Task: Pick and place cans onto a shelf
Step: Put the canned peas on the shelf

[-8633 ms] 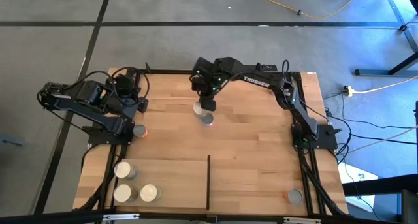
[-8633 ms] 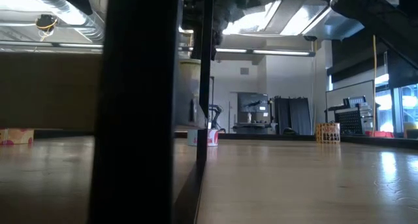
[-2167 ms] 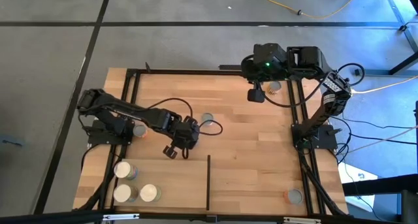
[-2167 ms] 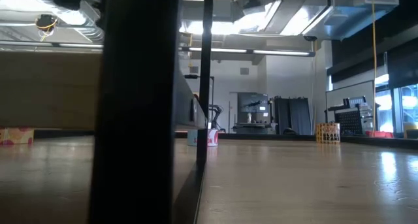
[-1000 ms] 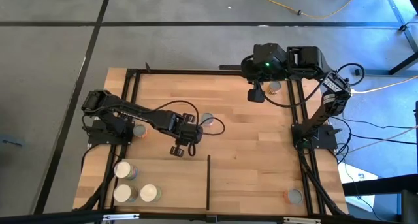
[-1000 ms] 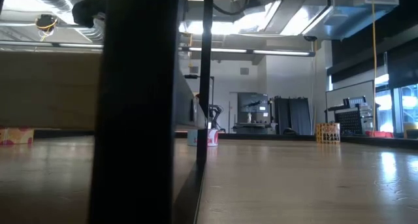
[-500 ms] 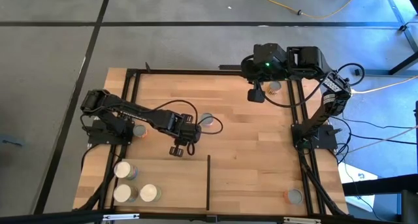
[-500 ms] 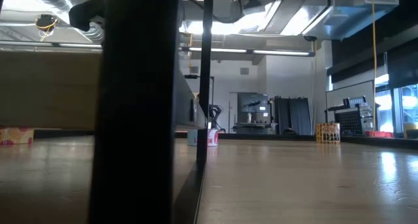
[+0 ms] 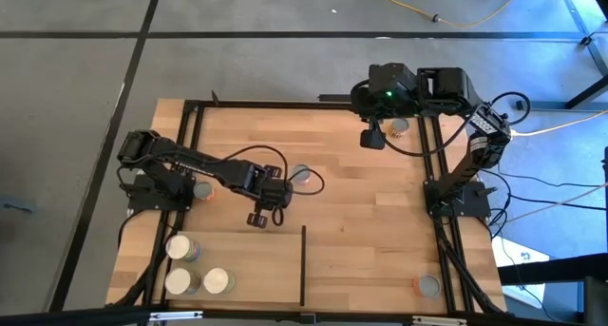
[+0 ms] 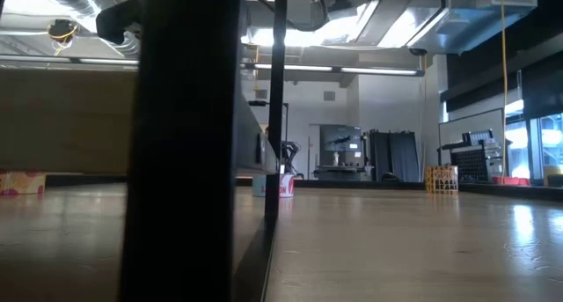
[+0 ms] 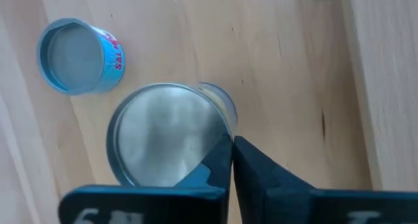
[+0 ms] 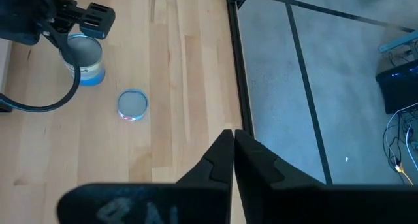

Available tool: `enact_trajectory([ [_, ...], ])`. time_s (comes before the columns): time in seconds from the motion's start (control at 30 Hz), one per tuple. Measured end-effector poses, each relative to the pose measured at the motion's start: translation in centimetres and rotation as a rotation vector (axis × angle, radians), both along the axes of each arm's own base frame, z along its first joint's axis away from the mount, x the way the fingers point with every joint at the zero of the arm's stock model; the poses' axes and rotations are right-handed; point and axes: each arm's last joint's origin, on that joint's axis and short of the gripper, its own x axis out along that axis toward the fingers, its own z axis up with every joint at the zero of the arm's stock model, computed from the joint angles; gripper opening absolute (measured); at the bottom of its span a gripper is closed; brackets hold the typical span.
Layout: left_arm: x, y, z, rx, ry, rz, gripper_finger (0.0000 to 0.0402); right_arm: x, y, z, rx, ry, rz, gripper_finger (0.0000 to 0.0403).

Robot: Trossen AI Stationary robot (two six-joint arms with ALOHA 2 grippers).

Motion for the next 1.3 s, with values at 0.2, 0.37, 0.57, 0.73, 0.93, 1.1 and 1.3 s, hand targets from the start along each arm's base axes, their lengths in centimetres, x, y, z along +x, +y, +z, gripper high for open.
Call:
enact_trajectory([
  [0.2,0.0,0.1,0.0,0.002,0.008,-0.01,0.0002,0.0,0.0,0.0,0.0,0.0,0.0,0.0017],
  [0.37,-0.2,0.2,0.2,-0.009,0.01,0.026,0.0001,0.0,0.0,0.0,-0.001,-0.001,0.0,0.0017],
  [0.57,-1.1,0.4,0.8,-0.027,0.026,0.084,0.0,0.0,0.0,0.0,-0.003,0.001,0.003,0.0017],
  [0.73,-1.4,0.6,2.6,-0.109,-0.027,0.131,0.0,0.0,0.0,0.0,-0.018,0.008,0.021,0.0017],
  [0.93,-2.0,0.7,4.6,-0.158,-0.082,0.197,0.0,0.0,0.2,0.0,0.017,0.013,0.11,0.0017],
  [1.1,-3.5,0.3,5.8,-0.171,-0.053,0.264,0.0,0.0,0.4,0.0,0.048,0.015,0.176,0.0017],
  [1.3,-5.5,-0.9,7.3,-0.257,-0.042,0.344,0.0,0.0,0.4,0.0,0.035,0.022,0.191,0.0017],
])
